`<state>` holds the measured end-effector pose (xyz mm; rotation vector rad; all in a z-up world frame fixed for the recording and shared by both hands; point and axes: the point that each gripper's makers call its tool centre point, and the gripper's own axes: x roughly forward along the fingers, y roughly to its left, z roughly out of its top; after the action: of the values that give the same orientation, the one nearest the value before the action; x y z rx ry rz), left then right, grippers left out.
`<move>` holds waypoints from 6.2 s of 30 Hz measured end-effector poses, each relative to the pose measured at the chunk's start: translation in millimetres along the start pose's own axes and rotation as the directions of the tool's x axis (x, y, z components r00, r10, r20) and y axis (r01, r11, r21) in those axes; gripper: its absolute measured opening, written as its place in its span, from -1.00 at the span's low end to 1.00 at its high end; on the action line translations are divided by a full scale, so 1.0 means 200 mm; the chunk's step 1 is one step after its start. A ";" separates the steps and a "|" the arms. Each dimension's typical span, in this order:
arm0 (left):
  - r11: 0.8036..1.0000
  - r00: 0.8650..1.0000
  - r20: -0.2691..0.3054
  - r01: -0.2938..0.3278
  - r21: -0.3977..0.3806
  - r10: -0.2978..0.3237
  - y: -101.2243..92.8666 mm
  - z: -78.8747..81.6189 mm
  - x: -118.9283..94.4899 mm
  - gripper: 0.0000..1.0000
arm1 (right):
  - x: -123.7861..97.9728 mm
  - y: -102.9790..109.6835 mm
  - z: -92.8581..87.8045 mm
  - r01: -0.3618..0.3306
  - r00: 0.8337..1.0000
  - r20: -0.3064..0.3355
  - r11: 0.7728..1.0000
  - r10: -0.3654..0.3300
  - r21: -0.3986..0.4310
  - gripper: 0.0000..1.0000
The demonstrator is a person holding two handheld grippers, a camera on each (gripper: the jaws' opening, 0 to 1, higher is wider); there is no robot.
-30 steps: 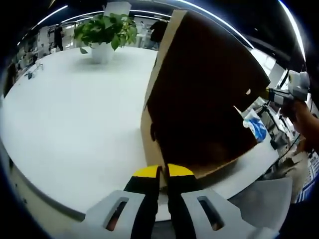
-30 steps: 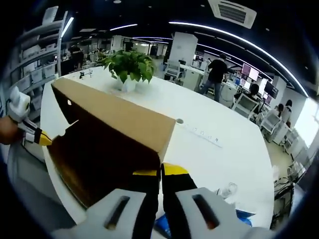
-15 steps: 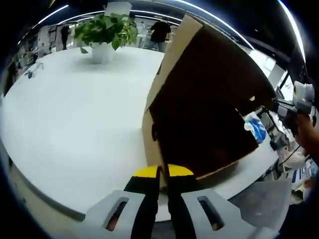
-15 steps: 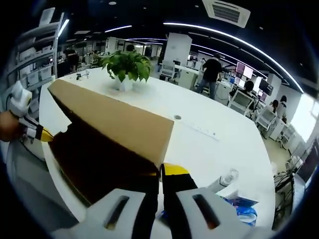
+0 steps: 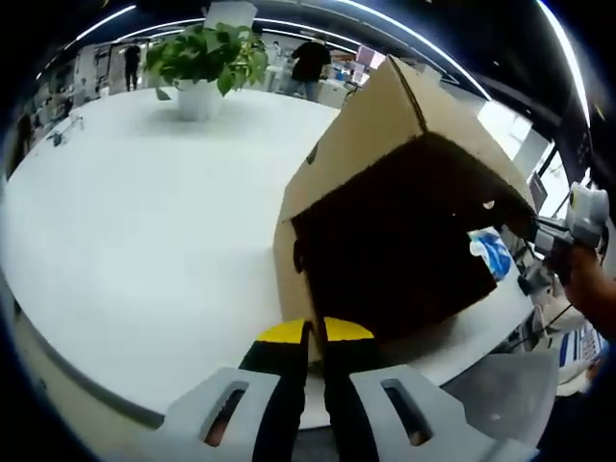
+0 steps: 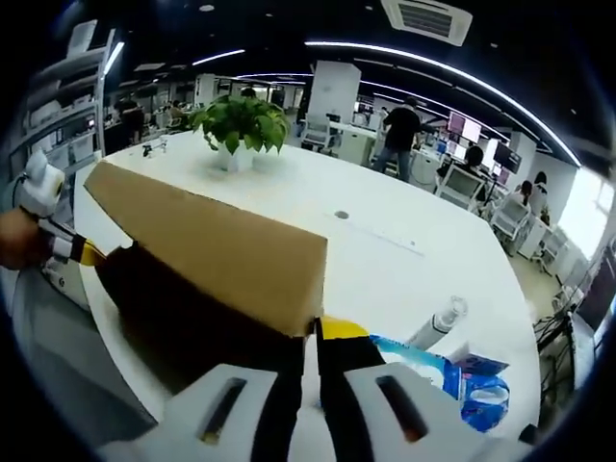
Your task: Operate the shoe box by opening the lid, removing the specified soft item, and placing it in the target area until the item is outside and the box remains undamaged.
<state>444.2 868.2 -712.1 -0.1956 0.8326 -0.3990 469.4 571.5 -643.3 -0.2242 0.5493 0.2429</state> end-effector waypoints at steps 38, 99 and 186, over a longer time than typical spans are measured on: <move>0.978 0.987 0.006 0.160 0.132 -0.162 -0.07 0.01 -0.15 -0.83 | -0.10 0.09 -0.20 -0.036 0.997 -0.064 0.999 0.037 0.019 -0.92; 0.907 0.984 0.016 0.160 0.390 -0.180 -0.16 0.10 -0.20 -0.88 | -0.17 0.14 -0.24 -0.091 0.989 -0.117 0.995 0.085 -0.048 -0.86; 0.754 0.969 -0.223 0.227 0.617 -0.109 -0.11 0.17 0.31 -0.65 | 0.11 0.04 -0.39 -0.179 0.974 -0.146 0.984 0.174 -0.021 -0.65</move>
<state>501.0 823.3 -725.2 0.4163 0.8075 -0.8624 447.3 560.8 -721.3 -0.2275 0.7097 0.4120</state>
